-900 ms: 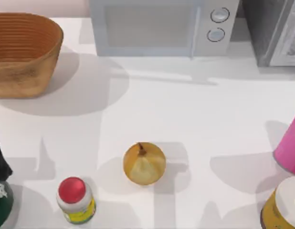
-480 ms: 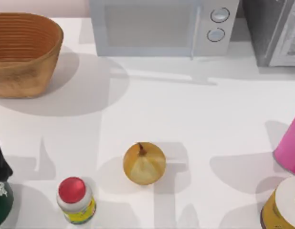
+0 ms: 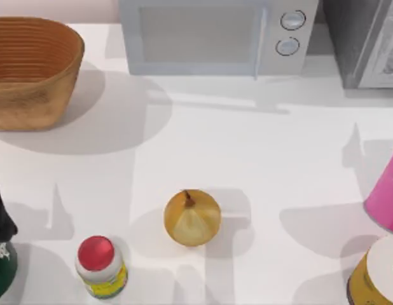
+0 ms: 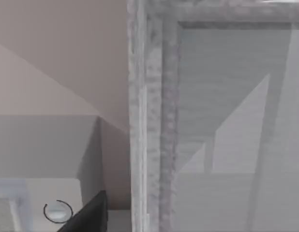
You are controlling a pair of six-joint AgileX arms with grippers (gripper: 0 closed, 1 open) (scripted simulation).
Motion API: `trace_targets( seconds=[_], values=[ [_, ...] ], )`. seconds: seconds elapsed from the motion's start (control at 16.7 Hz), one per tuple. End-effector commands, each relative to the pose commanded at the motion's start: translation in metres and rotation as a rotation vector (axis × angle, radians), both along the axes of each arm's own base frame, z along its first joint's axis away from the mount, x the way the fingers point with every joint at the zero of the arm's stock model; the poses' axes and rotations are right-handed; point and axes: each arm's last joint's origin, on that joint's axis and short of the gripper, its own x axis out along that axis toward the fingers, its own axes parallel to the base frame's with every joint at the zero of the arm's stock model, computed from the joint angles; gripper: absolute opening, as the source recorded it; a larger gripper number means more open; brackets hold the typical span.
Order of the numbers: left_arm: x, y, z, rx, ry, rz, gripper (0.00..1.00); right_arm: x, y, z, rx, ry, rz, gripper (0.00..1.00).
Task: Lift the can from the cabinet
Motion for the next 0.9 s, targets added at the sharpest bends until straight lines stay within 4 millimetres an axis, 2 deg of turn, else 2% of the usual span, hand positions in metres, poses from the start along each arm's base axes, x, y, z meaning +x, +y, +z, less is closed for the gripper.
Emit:
trace_targets(
  seconds=[0.24,0.48,0.66,0.9],
  values=[
    [0.000,0.000,0.000,0.000,0.000,0.000,1.00,0.041,0.012,0.075,-0.001,-0.004,0.003,1.00],
    [0.000,0.000,0.000,0.000,0.000,0.000,1.00,0.081,0.025,0.126,0.001,-0.019,0.005,1.00],
    [0.000,0.000,0.000,0.000,0.000,0.000,1.00,0.102,0.033,0.147,0.003,-0.028,0.006,1.00],
    [0.000,0.000,0.000,0.000,0.000,0.000,1.00,0.112,0.037,0.154,0.003,-0.030,0.005,1.00]
  ],
)
